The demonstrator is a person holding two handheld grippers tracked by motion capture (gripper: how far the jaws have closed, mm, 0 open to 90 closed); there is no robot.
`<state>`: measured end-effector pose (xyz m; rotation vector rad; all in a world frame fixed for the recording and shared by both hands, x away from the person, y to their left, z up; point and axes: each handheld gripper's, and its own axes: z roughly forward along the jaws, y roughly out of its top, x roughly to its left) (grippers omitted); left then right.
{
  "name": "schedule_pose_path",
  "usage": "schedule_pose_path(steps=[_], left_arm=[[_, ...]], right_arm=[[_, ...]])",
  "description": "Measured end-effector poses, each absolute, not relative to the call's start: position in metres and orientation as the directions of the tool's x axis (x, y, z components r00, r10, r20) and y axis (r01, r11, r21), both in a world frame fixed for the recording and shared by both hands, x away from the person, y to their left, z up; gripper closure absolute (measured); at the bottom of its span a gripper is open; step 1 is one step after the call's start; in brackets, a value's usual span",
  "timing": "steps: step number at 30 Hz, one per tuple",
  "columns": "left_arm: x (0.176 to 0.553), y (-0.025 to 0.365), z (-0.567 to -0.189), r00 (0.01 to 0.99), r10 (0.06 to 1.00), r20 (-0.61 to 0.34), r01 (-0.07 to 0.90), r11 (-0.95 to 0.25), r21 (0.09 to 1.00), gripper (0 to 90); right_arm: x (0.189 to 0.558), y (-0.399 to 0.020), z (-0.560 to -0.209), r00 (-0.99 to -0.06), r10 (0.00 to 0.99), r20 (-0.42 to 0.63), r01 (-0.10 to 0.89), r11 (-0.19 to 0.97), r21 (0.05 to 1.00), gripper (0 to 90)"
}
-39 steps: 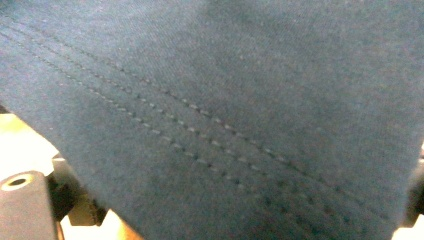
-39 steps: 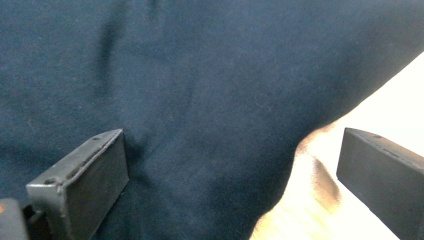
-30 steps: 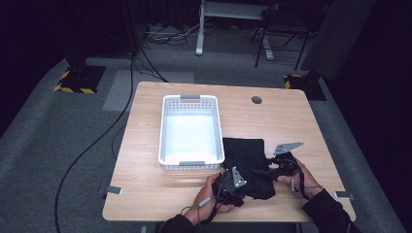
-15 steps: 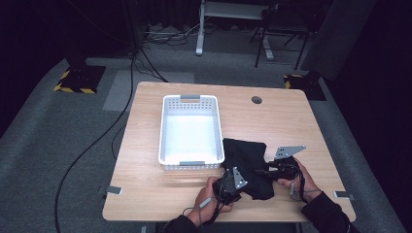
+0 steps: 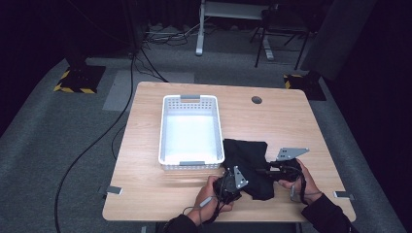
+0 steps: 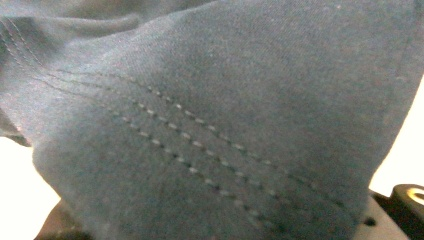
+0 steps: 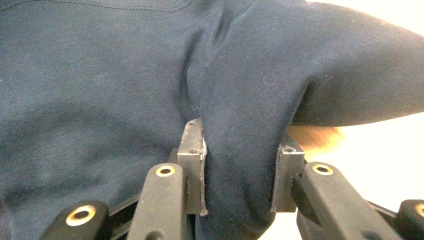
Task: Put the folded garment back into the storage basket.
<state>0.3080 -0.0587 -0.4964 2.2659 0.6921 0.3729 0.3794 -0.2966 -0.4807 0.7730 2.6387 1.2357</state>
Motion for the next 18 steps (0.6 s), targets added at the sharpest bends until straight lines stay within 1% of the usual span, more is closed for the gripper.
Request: schedule_pose_path(steps=[18], left_arm=[[0.312,-0.068,-0.487,0.826,0.561,0.06,0.348,-0.591,0.728,69.9]], right_arm=[[0.374,-0.304,-0.467,-0.851,0.522,0.048,0.372,0.536,0.758,68.4]])
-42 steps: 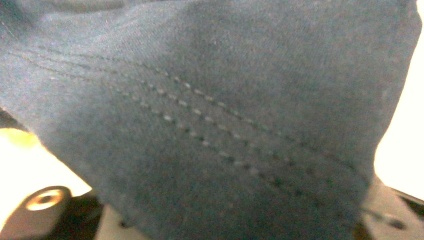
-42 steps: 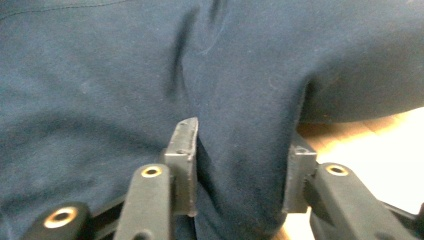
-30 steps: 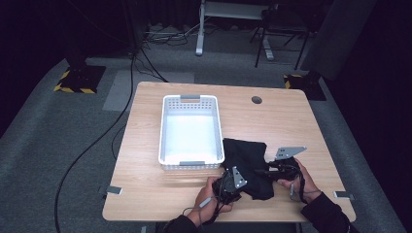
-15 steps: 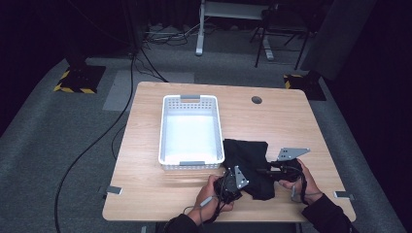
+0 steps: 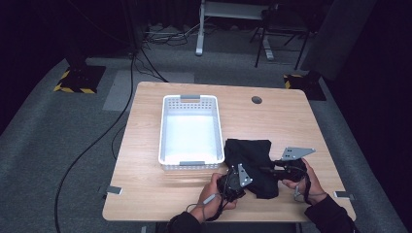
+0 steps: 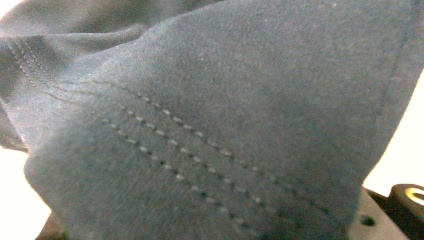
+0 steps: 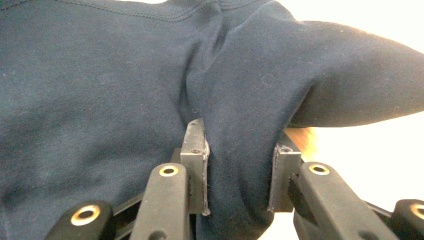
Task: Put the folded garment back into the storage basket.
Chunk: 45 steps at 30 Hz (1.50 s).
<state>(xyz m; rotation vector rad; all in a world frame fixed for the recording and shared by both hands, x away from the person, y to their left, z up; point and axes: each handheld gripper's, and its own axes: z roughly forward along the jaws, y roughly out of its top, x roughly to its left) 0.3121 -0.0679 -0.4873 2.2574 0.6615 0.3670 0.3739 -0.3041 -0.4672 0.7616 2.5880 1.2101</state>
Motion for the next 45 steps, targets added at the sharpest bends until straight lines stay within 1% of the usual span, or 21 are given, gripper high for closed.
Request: schedule_pose_path(steps=[17,28,45], left_arm=[[0.322,-0.081,-0.467,0.833,0.545,0.091,0.312,-0.601,0.736,69.8],[0.327,-0.09,-0.449,0.835,0.536,0.124,0.28,-0.607,0.744,69.7],[0.336,-0.092,-0.42,0.816,0.552,0.17,0.24,-0.592,0.769,69.3]], right_arm=[[0.373,-0.316,-0.451,-0.825,0.565,0.012,0.357,0.506,0.785,68.5],[0.372,-0.324,-0.435,-0.806,0.592,-0.019,0.337,0.484,0.808,68.5],[0.377,-0.325,-0.405,-0.788,0.611,-0.075,0.292,0.478,0.828,68.5]])
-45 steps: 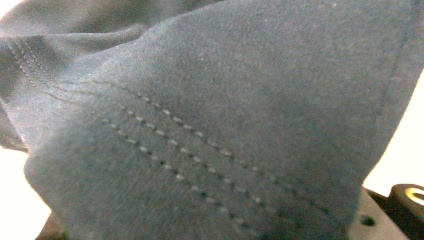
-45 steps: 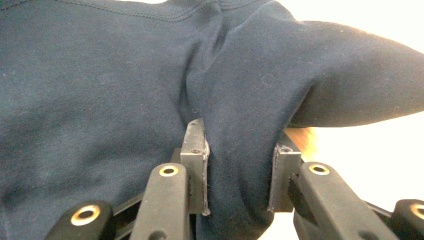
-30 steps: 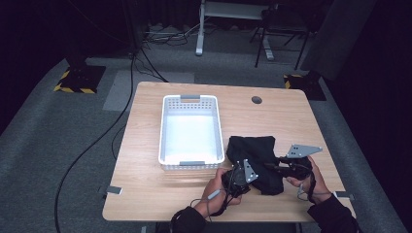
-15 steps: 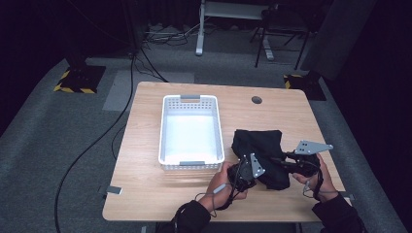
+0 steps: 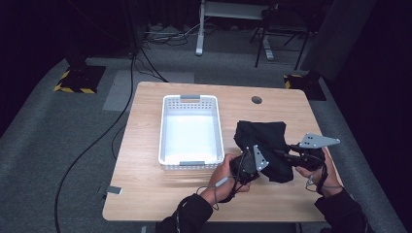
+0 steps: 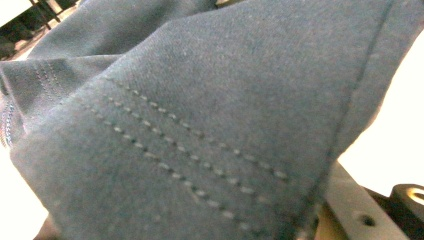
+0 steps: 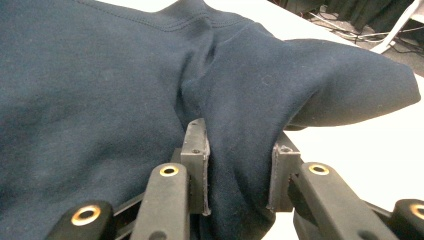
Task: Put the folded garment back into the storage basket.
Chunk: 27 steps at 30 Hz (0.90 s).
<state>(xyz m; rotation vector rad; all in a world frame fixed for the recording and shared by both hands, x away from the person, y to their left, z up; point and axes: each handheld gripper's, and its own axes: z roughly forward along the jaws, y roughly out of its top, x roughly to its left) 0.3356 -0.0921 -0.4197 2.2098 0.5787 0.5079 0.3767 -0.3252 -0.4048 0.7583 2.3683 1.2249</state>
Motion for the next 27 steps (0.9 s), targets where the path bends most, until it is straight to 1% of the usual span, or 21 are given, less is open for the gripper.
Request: schedule_pose_path(steps=[27], left_arm=[[0.344,-0.074,-0.391,0.775,0.599,0.202,0.226,-0.56,0.797,69.2]], right_arm=[[0.389,-0.303,-0.369,-0.784,0.604,-0.143,0.224,0.491,0.842,68.5]])
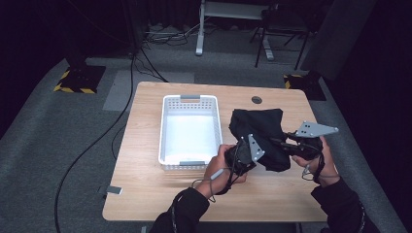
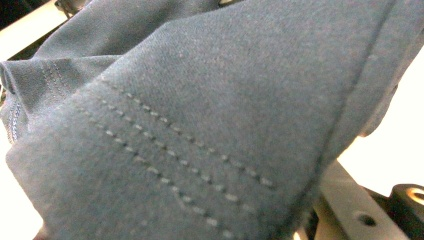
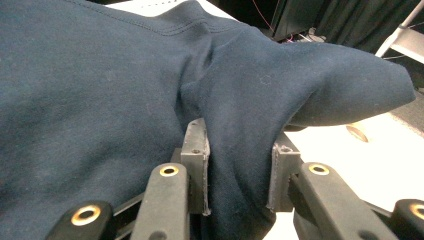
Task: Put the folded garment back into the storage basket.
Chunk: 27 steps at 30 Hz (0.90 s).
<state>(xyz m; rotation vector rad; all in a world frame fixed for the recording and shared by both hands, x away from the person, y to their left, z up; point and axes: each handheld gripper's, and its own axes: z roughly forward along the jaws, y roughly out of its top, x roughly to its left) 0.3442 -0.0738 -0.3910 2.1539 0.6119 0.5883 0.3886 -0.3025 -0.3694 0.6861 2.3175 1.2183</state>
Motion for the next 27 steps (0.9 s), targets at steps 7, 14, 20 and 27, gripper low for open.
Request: schedule_pose_path(steps=[7,14,20,27], left_arm=[[0.345,-0.067,-0.388,0.766,0.61,0.203,0.23,-0.555,0.799,69.2],[0.345,-0.059,-0.386,0.756,0.623,0.203,0.233,-0.546,0.805,69.2],[0.345,-0.05,-0.385,0.746,0.634,0.204,0.241,-0.542,0.805,69.3],[0.345,-0.04,-0.384,0.733,0.649,0.207,0.246,-0.535,0.808,69.3]], right_arm=[[0.391,-0.295,-0.365,-0.789,0.595,-0.154,0.21,0.496,0.842,68.5],[0.393,-0.287,-0.363,-0.792,0.589,-0.16,0.199,0.496,0.845,68.5],[0.395,-0.276,-0.362,-0.799,0.578,-0.164,0.189,0.501,0.845,68.5],[0.398,-0.265,-0.36,-0.806,0.568,-0.169,0.175,0.501,0.848,68.5]])
